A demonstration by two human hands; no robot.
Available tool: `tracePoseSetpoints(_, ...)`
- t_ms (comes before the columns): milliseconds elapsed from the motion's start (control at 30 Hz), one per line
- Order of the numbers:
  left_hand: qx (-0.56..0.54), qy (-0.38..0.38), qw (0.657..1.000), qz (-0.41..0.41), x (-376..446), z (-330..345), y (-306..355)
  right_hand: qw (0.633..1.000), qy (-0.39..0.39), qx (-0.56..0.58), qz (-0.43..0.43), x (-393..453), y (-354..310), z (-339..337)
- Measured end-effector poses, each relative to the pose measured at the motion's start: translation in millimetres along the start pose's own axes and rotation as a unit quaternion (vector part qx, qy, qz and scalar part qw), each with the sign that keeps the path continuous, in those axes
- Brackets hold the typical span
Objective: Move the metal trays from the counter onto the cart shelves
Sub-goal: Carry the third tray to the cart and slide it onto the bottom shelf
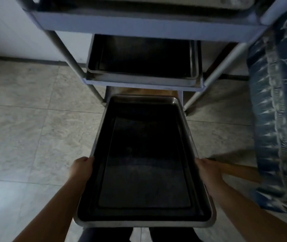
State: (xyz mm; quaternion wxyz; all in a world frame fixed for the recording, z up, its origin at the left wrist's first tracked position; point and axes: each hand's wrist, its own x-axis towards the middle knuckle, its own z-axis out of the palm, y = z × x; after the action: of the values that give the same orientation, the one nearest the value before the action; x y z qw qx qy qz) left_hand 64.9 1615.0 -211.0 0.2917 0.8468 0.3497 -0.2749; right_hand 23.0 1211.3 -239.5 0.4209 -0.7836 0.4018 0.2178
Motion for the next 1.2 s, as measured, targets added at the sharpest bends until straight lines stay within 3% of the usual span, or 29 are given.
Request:
tracePoseSetpoints(167, -0.083, 0.027, 0.996, -0.016, 102.5, 77.8, 12.1, 0.998, 0.046, -0.007, -0.04, 124.0, 3.8, 49.4)
tracePoseSetpoints(400, -0.084, 0.057, 0.993, 0.067, 282.4, 168.4, 37.2, 0.989, 0.111, 0.003, -0.099, 295.7, 11.1, 145.0)
tracePoseSetpoints(700, -0.099, 0.096, 0.98, 0.142, 431.2, 239.0, 60.1, 0.977, 0.123, 0.104, -0.139, 452.4, 7.2, 224.4)
tracePoseSetpoints(1000, -0.095, 0.134, 0.962, 0.218, 501.9, 265.7, 77.2, 0.959, 0.169, 0.079, -0.215, 524.0, -9.6, 263.2)
tracePoseSetpoints(1200, -0.116, 0.123, 0.967, 0.189, 505.4, 257.2, 82.1, 0.963, 0.162, 0.024, -0.213, 528.8, -29.1, 268.4)
